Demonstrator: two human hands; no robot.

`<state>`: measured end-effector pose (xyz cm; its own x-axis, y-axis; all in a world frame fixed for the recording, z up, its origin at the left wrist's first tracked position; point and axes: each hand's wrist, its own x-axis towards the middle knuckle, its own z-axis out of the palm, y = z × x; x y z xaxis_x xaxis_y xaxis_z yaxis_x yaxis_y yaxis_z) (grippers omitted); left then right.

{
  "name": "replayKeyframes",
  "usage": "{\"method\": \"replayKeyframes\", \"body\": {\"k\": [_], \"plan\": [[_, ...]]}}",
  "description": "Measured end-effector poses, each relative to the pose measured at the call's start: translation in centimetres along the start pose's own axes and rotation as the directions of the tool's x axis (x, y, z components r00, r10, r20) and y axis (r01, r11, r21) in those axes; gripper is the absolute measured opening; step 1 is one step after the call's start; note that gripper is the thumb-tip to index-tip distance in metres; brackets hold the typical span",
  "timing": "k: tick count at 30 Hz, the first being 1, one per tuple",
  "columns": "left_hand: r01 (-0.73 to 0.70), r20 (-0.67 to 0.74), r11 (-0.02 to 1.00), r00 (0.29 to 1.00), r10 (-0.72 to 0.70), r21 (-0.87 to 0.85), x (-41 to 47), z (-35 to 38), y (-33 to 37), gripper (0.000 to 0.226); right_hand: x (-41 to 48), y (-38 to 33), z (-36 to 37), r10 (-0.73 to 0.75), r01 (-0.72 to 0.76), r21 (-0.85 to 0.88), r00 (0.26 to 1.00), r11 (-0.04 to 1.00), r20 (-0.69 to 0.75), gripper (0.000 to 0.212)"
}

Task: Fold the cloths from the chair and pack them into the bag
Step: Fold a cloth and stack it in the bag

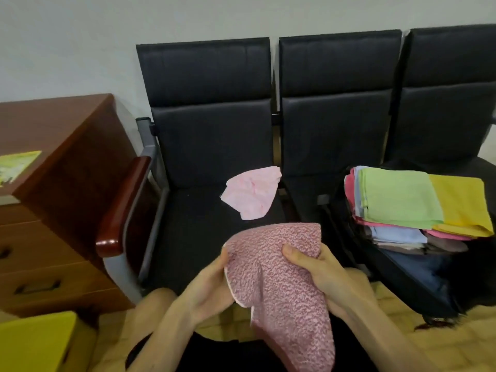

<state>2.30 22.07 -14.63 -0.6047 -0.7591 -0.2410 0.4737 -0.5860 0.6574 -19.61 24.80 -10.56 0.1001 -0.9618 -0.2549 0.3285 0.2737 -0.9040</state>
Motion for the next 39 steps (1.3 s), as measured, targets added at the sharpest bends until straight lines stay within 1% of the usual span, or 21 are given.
{"method": "replayKeyframes", "body": {"k": [2,3,5,6,7,9,10,11,12,13,14,16,18,20,22,25,28,30,34,37,39], "plan": [[0.053,-0.104,0.978,0.994,-0.032,0.202,0.2,-1.4,-0.3,0.074,0.3,0.9,-0.8,0.046,-0.046,0.013,0.999,0.999,-0.009,0.042],[0.088,-0.151,0.949,0.988,-0.044,0.302,0.3,-1.8,-0.4,0.067,0.5,1.5,-1.3,0.074,-0.074,0.012,0.997,0.997,-0.016,0.045],[0.15,-0.222,0.886,0.973,-0.055,0.438,0.6,-2.5,-0.3,0.049,1.1,2.5,-2.2,0.132,-0.133,-0.013,0.991,0.991,-0.021,0.058],[0.177,-0.264,0.86,0.963,-0.051,0.479,0.8,-2.6,-0.2,0.044,1.3,2.8,-2.5,0.166,-0.167,-0.051,0.986,0.985,-0.02,0.063],[0.196,-0.313,0.833,0.949,-0.03,0.517,1.1,-2.8,0.1,0.043,1.7,3.1,-2.9,0.196,-0.197,-0.104,0.98,0.975,-0.021,0.062],[0.237,-0.435,0.793,0.9,0.039,0.561,1.9,-2.9,0.7,0.051,2.7,3.2,-3.6,0.236,-0.243,-0.186,0.97,0.952,-0.054,0.054],[0.247,-0.491,0.788,0.867,0.079,0.564,2.3,-2.8,1.2,0.057,3.3,3.1,-3.9,0.235,-0.252,-0.204,0.966,0.946,-0.106,0.059],[0.226,-0.511,0.796,0.851,0.119,0.562,2.8,-2.7,1.7,0.063,4.1,2.8,-4.1,0.202,-0.239,-0.227,0.964,0.944,-0.175,0.071],[0.178,-0.489,0.806,0.859,0.152,0.564,3.2,-2.4,2.2,0.068,4.9,2.2,-4.4,0.137,-0.205,-0.275,0.959,0.939,-0.248,0.082],[0.118,-0.445,0.807,0.875,0.191,0.578,3.6,-2.0,2.8,0.069,5.6,1.2,-4.4,0.053,-0.154,-0.337,0.955,0.929,-0.29,0.085],[0.057,-0.389,0.792,0.891,0.235,0.608,3.9,-1.6,3.4,0.068,6.1,-0.1,-4.2,-0.021,-0.1,-0.401,0.958,0.911,-0.287,0.084],[-0.046,-0.286,0.743,0.905,0.314,0.668,4.3,-0.7,4.9,0.063,6.5,-2.6,-3.8,-0.119,0.026,-0.526,0.983,0.85,-0.143,0.082],[-0.098,-0.229,0.681,0.899,0.373,0.725,4.5,0.0,6.4,0.063,6.2,-4.4,-3.4,-0.166,0.125,-0.663,0.986,0.738,0.001,0.08],[-0.115,-0.188,0.607,0.891,0.413,0.786,4.7,0.5,7.3,0.064,6.0,-5.1,-3.4,-0.206,0.172,-0.746,0.977,0.644,0.047,0.082],[-0.118,-0.168,0.528,0.87,0.463,0.841,5.0,0.9,7.7,0.065,5.9,-5.2,-3.5,-0.249,0.19,-0.794,0.967,0.577,0.051,0.08],[-0.097,-0.157,0.412,0.828,0.538,0.906,5.5,1.5,7.9,0.067,5.6,-5.1,-3.8,-0.321,0.21,-0.859,0.945,0.466,0.057,0.071],[-0.071,-0.138,0.332,0.813,0.566,0.941,5.8,2.0,7.7,0.073,5.4,-4.8,-4.1,-0.375,0.211,-0.886,0.926,0.413,0.046,0.064],[-0.053,-0.129,0.287,0.806,0.578,0.956,5.9,2.2,7.5,0.072,5.2,-4.7,-4.4,-0.395,0.201,-0.896,0.918,0.397,0.031,0.06],[-0.028,-0.103,0.201,0.786,0.609,0.979,5.8,3.2,7.1,0.057,5.0,-4.9,-5.0,-0.417,0.17,-0.915,0.909,0.367,0.002,0.05],[-0.035,-0.044,0.114,0.78,0.624,0.993,5.5,4.1,6.9,0.041,4.7,-5.1,-5.3,-0.443,0.161,-0.923,0.896,0.348,-0.01,0.044],[-0.044,-0.018,0.084,0.781,0.625,0.995,5.5,4.2,6.9,0.03,4.5,-5.3,-5.5,-0.446,0.165,-0.921,0.895,0.353,-0.01,0.038]]}}
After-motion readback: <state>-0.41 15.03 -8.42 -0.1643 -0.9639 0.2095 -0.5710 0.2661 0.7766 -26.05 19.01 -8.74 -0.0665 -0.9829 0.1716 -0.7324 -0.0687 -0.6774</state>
